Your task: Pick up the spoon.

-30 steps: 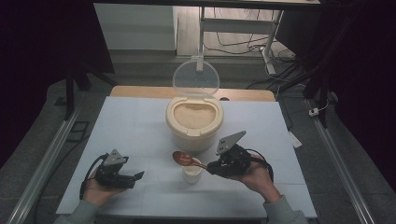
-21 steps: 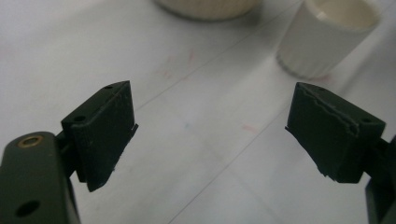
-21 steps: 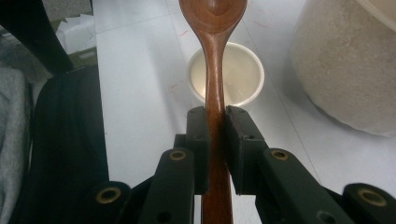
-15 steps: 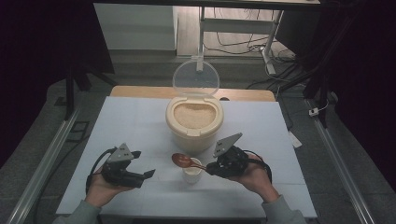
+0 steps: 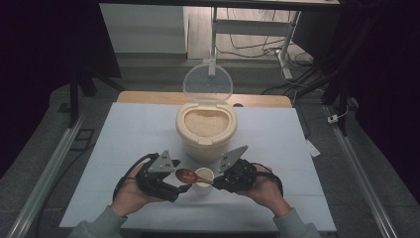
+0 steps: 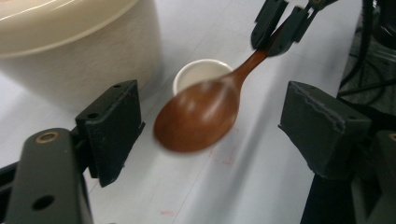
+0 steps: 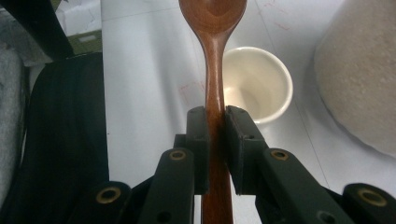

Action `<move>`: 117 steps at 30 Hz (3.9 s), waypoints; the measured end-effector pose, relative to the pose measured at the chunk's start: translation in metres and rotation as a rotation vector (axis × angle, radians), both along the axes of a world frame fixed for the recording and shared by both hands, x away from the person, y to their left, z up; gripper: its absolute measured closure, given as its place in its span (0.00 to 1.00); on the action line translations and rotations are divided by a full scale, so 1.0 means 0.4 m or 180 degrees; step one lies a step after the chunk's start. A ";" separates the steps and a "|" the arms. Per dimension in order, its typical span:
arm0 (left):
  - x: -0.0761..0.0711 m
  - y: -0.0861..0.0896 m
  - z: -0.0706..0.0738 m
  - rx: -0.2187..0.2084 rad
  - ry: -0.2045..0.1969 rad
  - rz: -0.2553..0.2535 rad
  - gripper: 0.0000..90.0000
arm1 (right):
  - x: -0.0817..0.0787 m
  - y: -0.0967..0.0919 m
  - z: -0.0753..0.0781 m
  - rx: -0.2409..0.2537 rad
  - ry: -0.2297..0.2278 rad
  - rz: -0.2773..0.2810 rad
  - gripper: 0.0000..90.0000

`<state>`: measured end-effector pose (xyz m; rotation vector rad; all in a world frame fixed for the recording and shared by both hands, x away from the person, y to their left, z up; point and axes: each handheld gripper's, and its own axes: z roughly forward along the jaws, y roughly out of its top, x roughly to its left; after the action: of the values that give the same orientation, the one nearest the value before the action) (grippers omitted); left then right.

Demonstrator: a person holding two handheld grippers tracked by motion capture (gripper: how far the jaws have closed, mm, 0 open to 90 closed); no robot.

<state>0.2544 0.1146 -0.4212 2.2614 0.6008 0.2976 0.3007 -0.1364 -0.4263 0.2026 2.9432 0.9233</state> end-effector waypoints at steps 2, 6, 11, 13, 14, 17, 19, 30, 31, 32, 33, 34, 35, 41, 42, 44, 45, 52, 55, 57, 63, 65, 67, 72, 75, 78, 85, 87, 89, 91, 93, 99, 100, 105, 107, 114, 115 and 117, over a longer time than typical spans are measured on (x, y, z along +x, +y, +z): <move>0.007 -0.013 -0.002 0.0039 0.0038 -0.0057 0.25 | -0.002 0.006 -0.001 -0.0038 -0.0036 0.0036 0.88; 0.021 -0.037 -0.008 0.0138 0.0147 -0.0199 0.28 | -0.008 0.019 -0.003 -0.0051 -0.0043 0.0085 0.88; 0.034 -0.061 -0.016 0.0261 0.0257 -0.0349 0.33 | -0.017 0.036 -0.007 -0.0063 -0.0078 0.0152 0.88; 0.037 -0.068 -0.020 0.0296 0.0279 -0.0392 0.36 | -0.018 0.040 -0.008 -0.0086 -0.0095 0.0198 0.88; 0.038 -0.070 -0.022 0.0311 0.0290 -0.0413 0.37 | -0.019 0.043 -0.008 -0.0095 -0.0094 0.0194 0.88; 0.041 -0.076 -0.027 0.0380 0.0310 -0.0463 0.43 | -0.022 0.048 -0.009 -0.0136 -0.0137 0.0239 0.88; 0.043 -0.080 -0.032 0.0415 0.0337 -0.0505 0.46 | -0.023 0.050 -0.006 -0.0155 -0.0155 0.0269 0.88; 0.044 -0.097 -0.053 0.0642 0.0388 -0.0709 0.70 | -0.048 0.069 -0.003 -0.0230 -0.0362 0.0415 0.88; 0.044 -0.097 -0.055 0.0664 0.0401 -0.0744 0.70 | -0.048 0.069 -0.003 -0.0230 -0.0362 0.0415 0.88; 0.043 -0.099 -0.057 0.0698 0.0420 -0.0773 0.72 | -0.052 0.071 -0.004 -0.0210 -0.0389 0.0419 0.88; 0.042 -0.100 -0.059 0.0720 0.0436 -0.0822 0.77 | -0.058 0.073 -0.001 -0.0276 -0.0398 0.0477 0.88; 0.040 -0.101 -0.061 0.0712 0.0451 -0.0844 0.77 | -0.058 0.073 -0.001 -0.0276 -0.0398 0.0477 0.88; 0.038 -0.103 -0.064 0.0712 0.0465 -0.0872 0.80 | -0.061 0.074 -0.005 -0.0285 -0.0406 0.0525 0.88; 0.036 -0.107 -0.073 0.0750 0.0552 -0.1035 0.86 | -0.065 0.076 -0.013 -0.0326 -0.0407 0.0647 0.88; 0.034 -0.108 -0.075 0.0735 0.0572 -0.1024 0.86 | -0.065 0.076 -0.013 -0.0326 -0.0407 0.0647 0.88; 0.035 -0.108 -0.075 0.0747 0.0561 -0.1029 0.86 | -0.066 0.077 -0.016 -0.0315 -0.0383 0.0644 0.87; 0.034 -0.107 -0.075 0.0731 0.0553 -0.0999 0.86 | -0.062 0.075 -0.015 -0.0319 -0.0409 0.0679 0.87; 0.041 -0.089 -0.064 0.0618 0.0400 -0.0785 0.87 | -0.030 0.031 0.009 0.0284 -0.0359 0.0102 0.72; 0.043 -0.079 -0.059 0.0515 0.0288 -0.0622 0.87 | -0.021 0.000 0.025 0.0652 -0.0392 -0.0281 0.60; 0.044 -0.077 -0.057 0.0498 0.0267 -0.0599 0.87 | -0.015 -0.023 0.033 0.0848 -0.0401 -0.0561 0.56; 0.044 -0.068 -0.051 0.0390 0.0099 -0.0426 0.87 | -0.019 -0.067 0.031 0.1042 -0.0517 -0.1103 0.46; 0.043 -0.064 -0.048 0.0345 0.0044 -0.0366 0.87 | -0.023 -0.079 0.024 0.1174 -0.0467 -0.1248 0.42; 0.043 -0.060 -0.045 0.0297 -0.0004 -0.0316 0.87 | -0.023 -0.089 0.017 0.1242 -0.0431 -0.1428 0.38; 0.038 -0.054 -0.039 0.0160 -0.0119 -0.0218 0.87 | -0.017 -0.099 -0.003 0.1395 -0.0231 -0.1647 0.34; 0.036 -0.053 -0.036 0.0111 -0.0149 -0.0212 0.87 | -0.011 -0.096 -0.013 0.1466 -0.0103 -0.1661 0.33; 0.033 -0.055 -0.035 0.0088 -0.0180 -0.0193 0.87 | -0.011 -0.082 -0.021 0.1570 0.0055 -0.1650 0.34; 0.026 -0.067 -0.037 0.0064 -0.0229 -0.0206 0.87 | -0.012 -0.065 -0.030 0.1708 0.0178 -0.1692 0.47; 0.024 -0.069 -0.036 0.0066 -0.0246 -0.0205 0.87 | -0.013 -0.067 -0.030 0.1820 0.0236 -0.1720 0.56; 0.022 -0.068 -0.035 0.0073 -0.0269 -0.0193 0.87 | -0.012 -0.073 -0.027 0.1939 0.0327 -0.1712 0.61; 0.021 -0.067 -0.033 0.0072 -0.0278 -0.0191 0.87 | -0.012 -0.075 -0.026 0.1987 0.0364 -0.1711 0.63; 0.020 -0.068 -0.032 0.0087 -0.0292 -0.0199 0.87 | -0.013 -0.078 -0.021 0.2101 0.0412 -0.1673 0.68; 0.017 -0.065 -0.028 0.0087 -0.0311 -0.0220 0.88 | -0.011 -0.080 -0.016 0.2314 0.0532 -0.1555 0.80; 0.016 -0.065 -0.027 0.0085 -0.0312 -0.0220 0.88 | -0.011 -0.080 -0.014 0.2344 0.0540 -0.1531 0.82; 0.014 -0.071 -0.029 0.0153 -0.0337 -0.0260 0.88 | -0.015 -0.079 -0.007 0.2461 0.0613 -0.1384 0.91; 0.013 -0.071 -0.028 0.0122 -0.0329 -0.0266 0.88 | -0.022 -0.073 0.002 0.2463 0.0532 -0.1329 0.92; 0.007 -0.058 -0.019 -0.0083 -0.0330 -0.0174 0.84 | -0.029 -0.074 0.013 0.2572 0.0429 -0.1246 0.92; 0.006 -0.052 -0.017 -0.0139 -0.0334 -0.0133 0.70 | -0.029 -0.080 0.018 0.2602 0.0366 -0.1248 0.92; 0.003 -0.038 -0.013 -0.0248 -0.0326 -0.0046 0.58 | -0.027 -0.091 0.025 0.2681 0.0348 -0.1241 0.92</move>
<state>0.2554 0.0994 -0.4264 2.1607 0.5334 0.3740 0.2897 -0.1727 -0.4162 0.8262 2.2517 2.0232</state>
